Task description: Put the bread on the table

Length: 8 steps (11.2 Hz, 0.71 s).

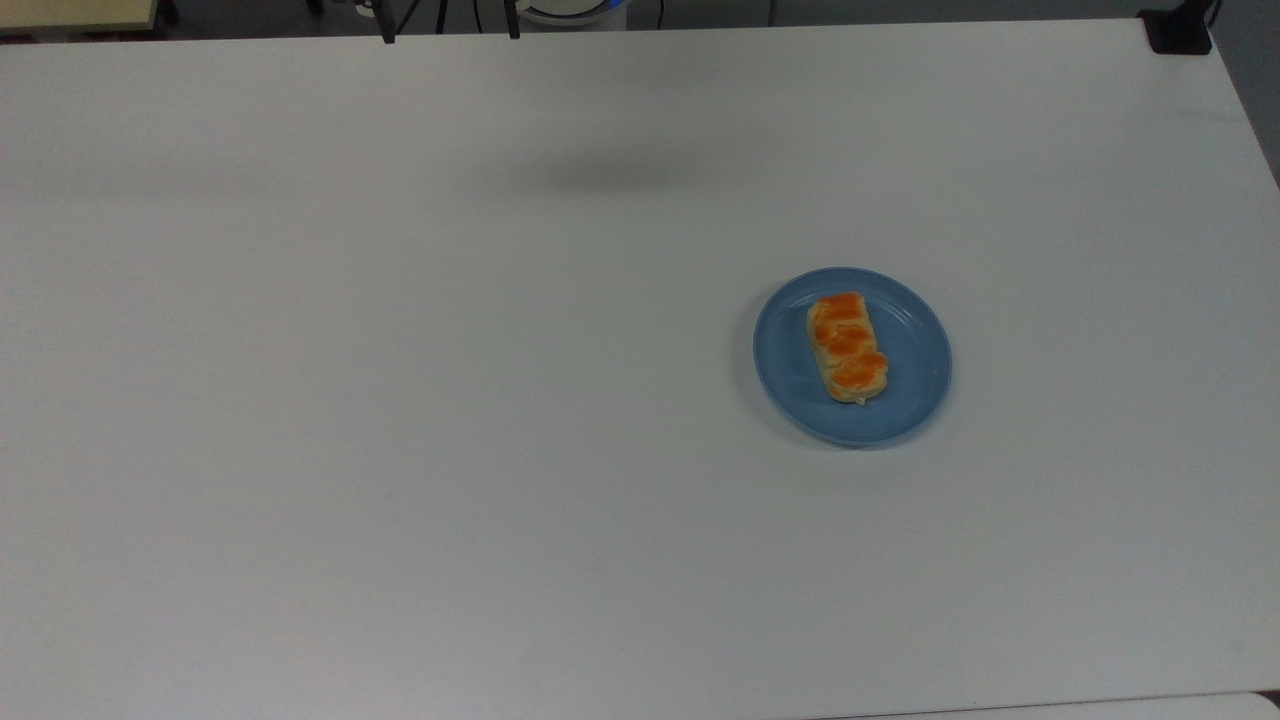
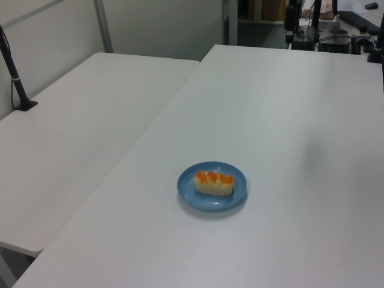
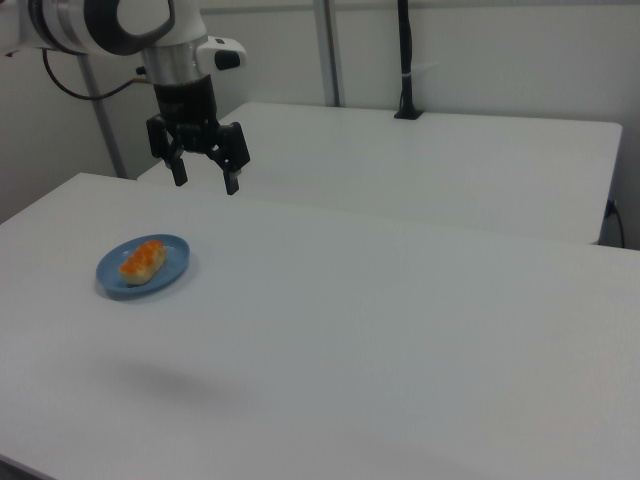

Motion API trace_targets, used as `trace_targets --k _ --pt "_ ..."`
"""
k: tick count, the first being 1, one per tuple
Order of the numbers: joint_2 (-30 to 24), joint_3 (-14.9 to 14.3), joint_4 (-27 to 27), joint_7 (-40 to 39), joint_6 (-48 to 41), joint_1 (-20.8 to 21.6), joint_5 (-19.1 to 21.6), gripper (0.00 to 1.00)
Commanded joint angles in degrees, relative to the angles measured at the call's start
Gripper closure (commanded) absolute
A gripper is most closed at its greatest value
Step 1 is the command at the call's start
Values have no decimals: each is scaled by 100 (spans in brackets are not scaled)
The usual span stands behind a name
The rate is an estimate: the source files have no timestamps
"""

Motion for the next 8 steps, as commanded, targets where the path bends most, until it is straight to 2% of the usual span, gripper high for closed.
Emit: trace_targets --k 1,8 --pt "-7 -1 10 59 -76 13 -1 0" --pt "116 60 1 156 153 66 -1 0"
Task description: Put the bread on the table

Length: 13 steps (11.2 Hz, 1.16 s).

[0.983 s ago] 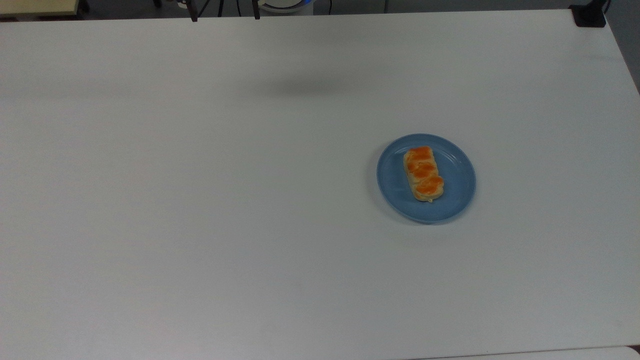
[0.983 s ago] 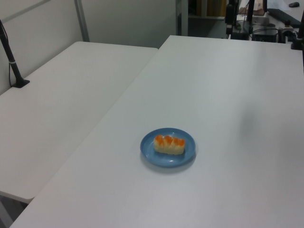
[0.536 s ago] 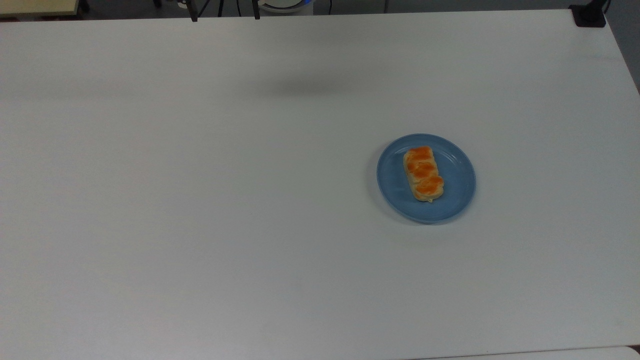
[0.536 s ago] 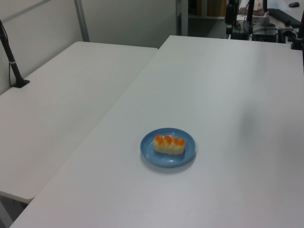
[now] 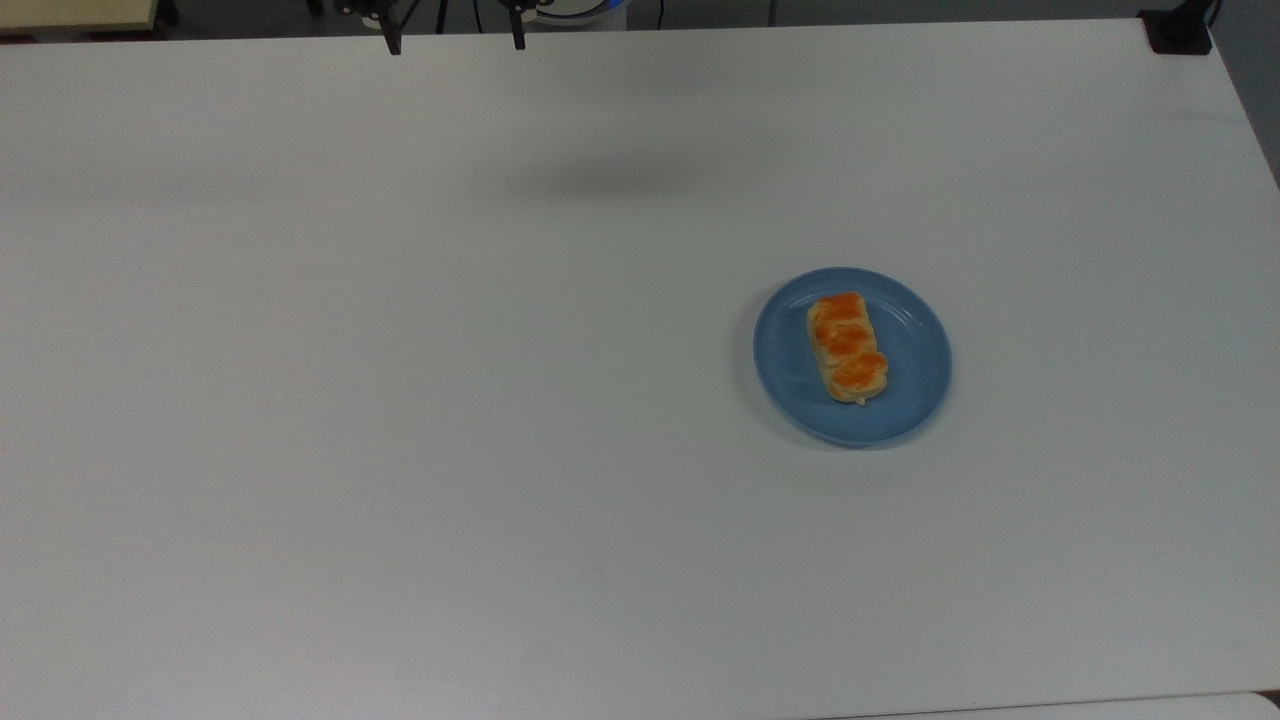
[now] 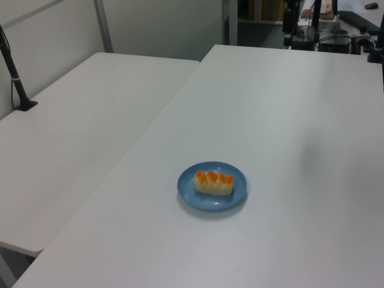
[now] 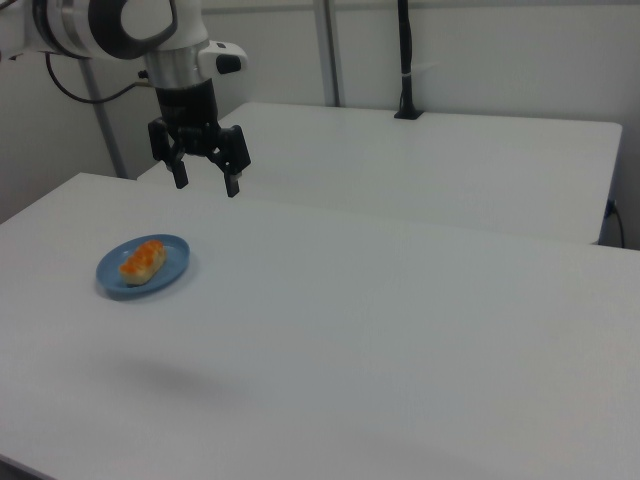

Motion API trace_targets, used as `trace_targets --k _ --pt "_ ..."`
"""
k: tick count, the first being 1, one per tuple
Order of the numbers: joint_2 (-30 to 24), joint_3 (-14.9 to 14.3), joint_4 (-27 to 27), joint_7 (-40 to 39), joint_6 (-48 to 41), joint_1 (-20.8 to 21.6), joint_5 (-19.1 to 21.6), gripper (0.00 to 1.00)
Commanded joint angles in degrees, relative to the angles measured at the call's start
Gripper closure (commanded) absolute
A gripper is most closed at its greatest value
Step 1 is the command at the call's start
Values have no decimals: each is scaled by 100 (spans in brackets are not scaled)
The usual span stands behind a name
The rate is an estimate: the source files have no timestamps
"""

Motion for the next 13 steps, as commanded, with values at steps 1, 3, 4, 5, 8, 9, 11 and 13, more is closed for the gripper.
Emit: trace_targets --k 1,3,4,5,8,9,11,13 --pt "98 50 1 138 123 110 -2 0" --pt "448 42 9 574 507 530 7 0" --pt "667 50 9 1125 823 819 -45 0" --pt "878 50 9 1592 1227 1127 -54 0" --pt "1599 42 18 2718 2309 1918 -72 0" --pt "1810 42 27 2965 2486 2095 -81 0" --pt "2363 42 228 3073 2671 2447 -186 0" --pt "2672 42 299 3161 3100 2535 -204 0"
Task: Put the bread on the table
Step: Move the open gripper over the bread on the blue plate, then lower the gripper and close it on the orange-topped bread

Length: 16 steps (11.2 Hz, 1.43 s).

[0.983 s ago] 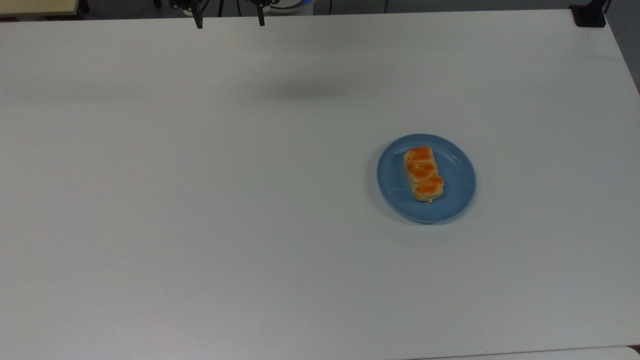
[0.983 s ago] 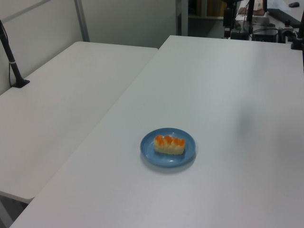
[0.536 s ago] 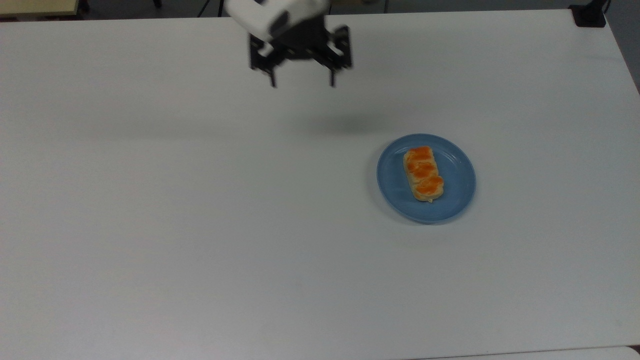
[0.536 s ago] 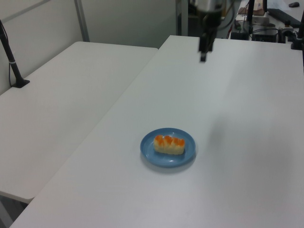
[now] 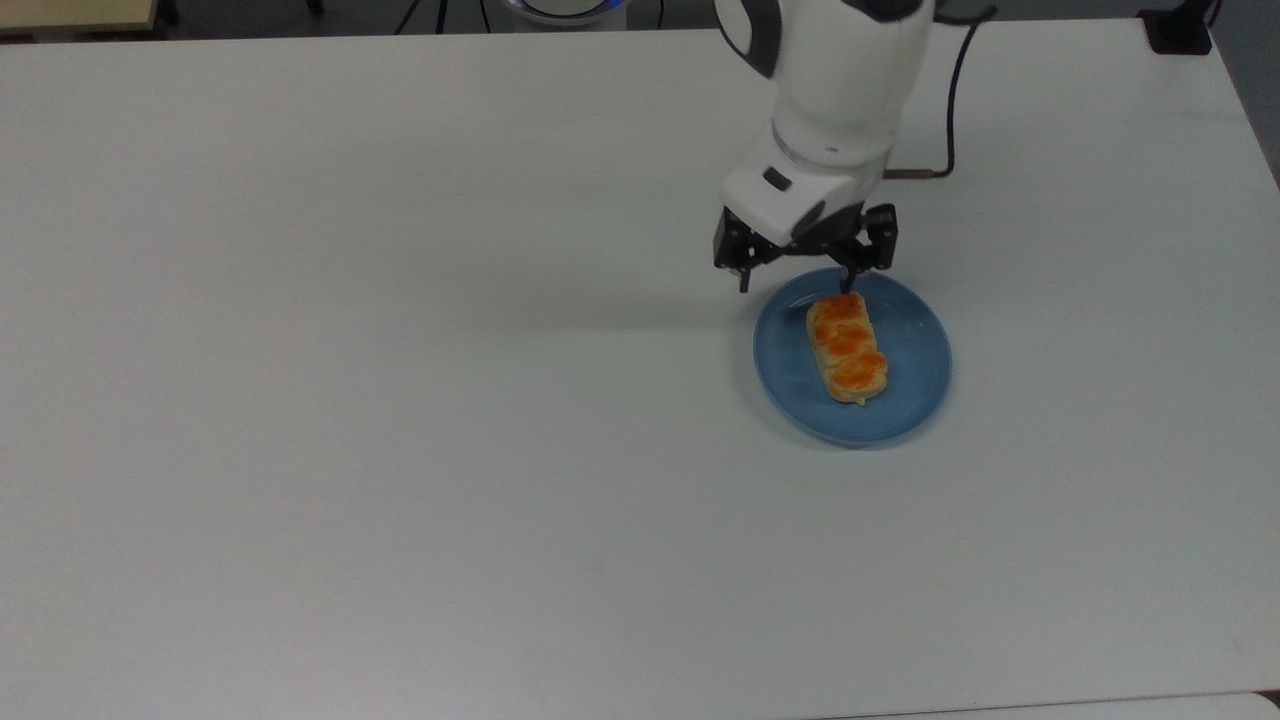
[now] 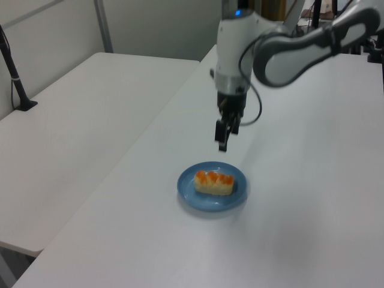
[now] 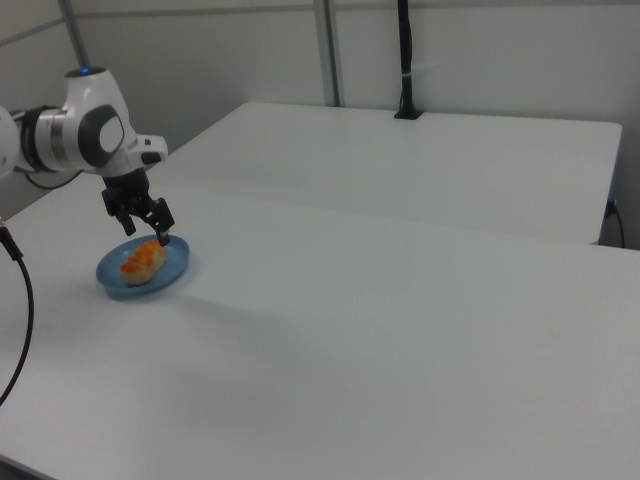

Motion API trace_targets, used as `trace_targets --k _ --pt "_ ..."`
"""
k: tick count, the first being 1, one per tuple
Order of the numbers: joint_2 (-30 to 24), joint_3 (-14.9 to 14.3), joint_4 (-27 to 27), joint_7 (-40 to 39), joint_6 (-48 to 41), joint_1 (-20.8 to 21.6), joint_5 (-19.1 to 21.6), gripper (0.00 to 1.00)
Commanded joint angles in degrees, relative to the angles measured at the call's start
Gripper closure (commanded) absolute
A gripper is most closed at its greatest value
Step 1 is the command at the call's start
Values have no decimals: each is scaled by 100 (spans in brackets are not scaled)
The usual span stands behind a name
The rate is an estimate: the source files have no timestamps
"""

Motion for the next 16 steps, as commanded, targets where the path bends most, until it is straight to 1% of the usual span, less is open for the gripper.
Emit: trace_targets --k 1,2,3,5,7,10,12,14,15,16 --pt "510 -61 247 182 537 262 -186 0" --pt "607 -61 247 191 634 333 -318 0" --pt "686 -61 256 225 722 377 -354 0" --pt "705 -52 256 488 793 439 -372 0" --pt "748 -52 256 507 793 553 -459 0" --pt "933 -52 256 507 924 580 -486 0" --pt "968 -52 256 524 1004 589 -661 13" --pt "1055 -52 256 603 1205 676 -723 20" --pt "1100 -52 256 647 1241 676 -784 27" --pt "1152 -52 256 674 1242 676 -802 41"
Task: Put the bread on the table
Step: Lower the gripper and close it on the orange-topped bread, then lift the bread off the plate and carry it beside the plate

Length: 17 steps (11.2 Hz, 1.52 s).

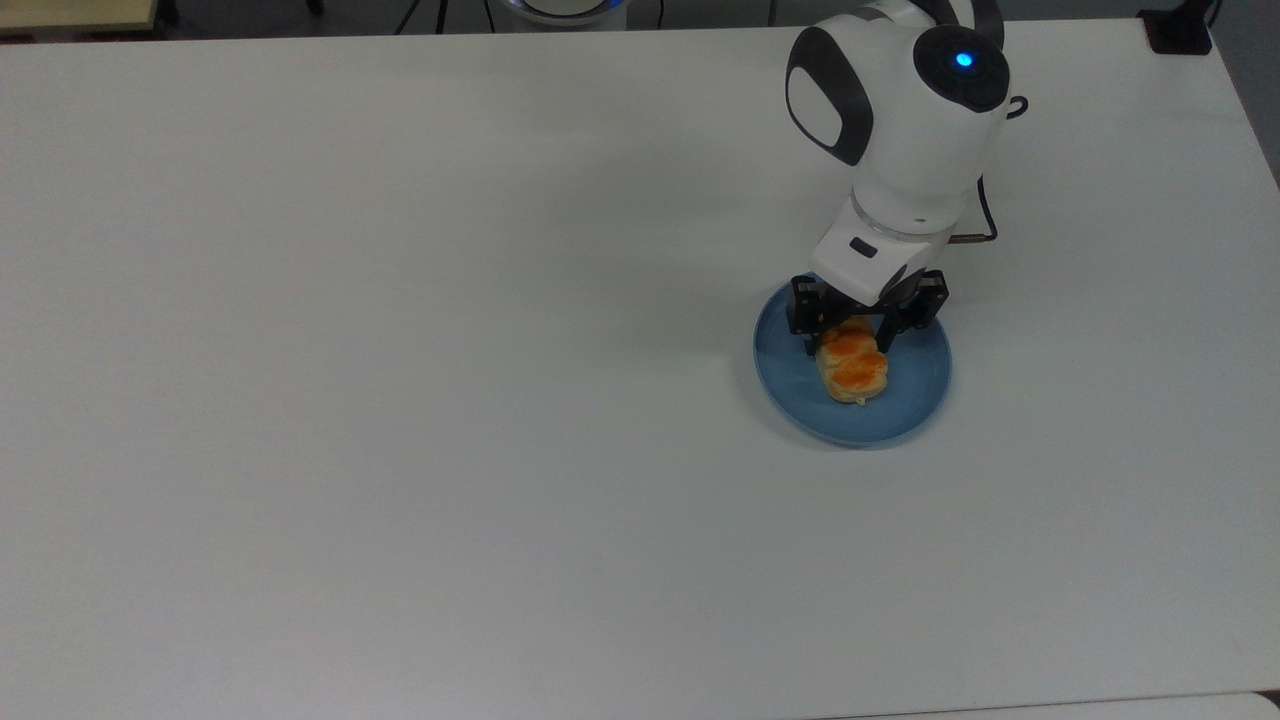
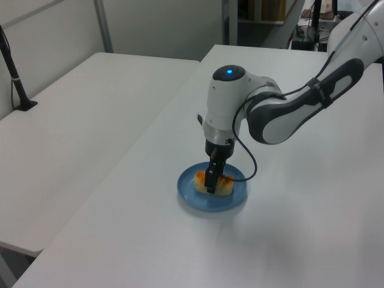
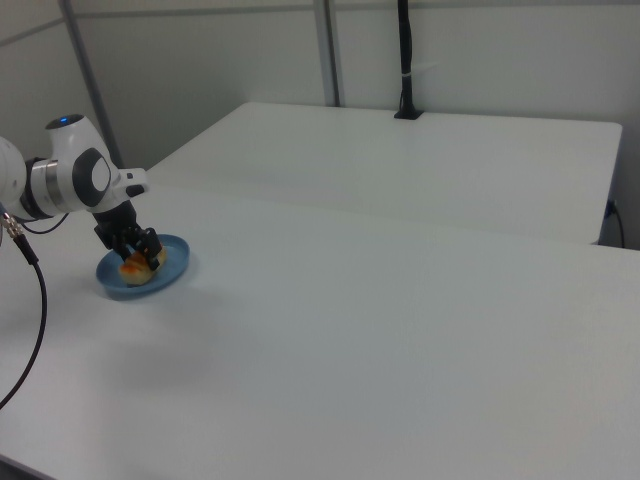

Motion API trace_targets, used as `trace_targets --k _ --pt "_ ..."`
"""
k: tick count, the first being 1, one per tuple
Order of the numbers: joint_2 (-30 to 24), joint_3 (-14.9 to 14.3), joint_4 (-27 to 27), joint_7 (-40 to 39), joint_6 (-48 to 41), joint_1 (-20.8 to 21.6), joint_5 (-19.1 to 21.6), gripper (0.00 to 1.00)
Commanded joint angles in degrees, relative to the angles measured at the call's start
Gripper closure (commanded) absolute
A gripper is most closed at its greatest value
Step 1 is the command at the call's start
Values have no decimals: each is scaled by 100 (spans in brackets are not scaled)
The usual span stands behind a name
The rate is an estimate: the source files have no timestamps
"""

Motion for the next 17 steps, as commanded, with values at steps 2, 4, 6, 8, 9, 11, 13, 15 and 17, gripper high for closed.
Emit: trace_targets --k 2,4,6,8,9,11,13,15,17 --pt "127 -52 88 244 118 112 -167 65" --pt "-4 -61 334 217 39 103 -176 66" --pt "-250 -95 335 191 -276 60 -184 66" --pt "-523 -131 335 -106 -601 -98 -185 65" --pt "-567 -131 317 -430 -768 -343 -185 64" --pt "-568 -131 239 -949 -840 -896 -185 61" --pt "-550 -131 19 -1337 -840 -1353 -193 60" --pt "-498 -131 -26 -1523 -840 -1793 -220 44" --pt "-480 -131 -113 -1541 -823 -2005 -255 37"
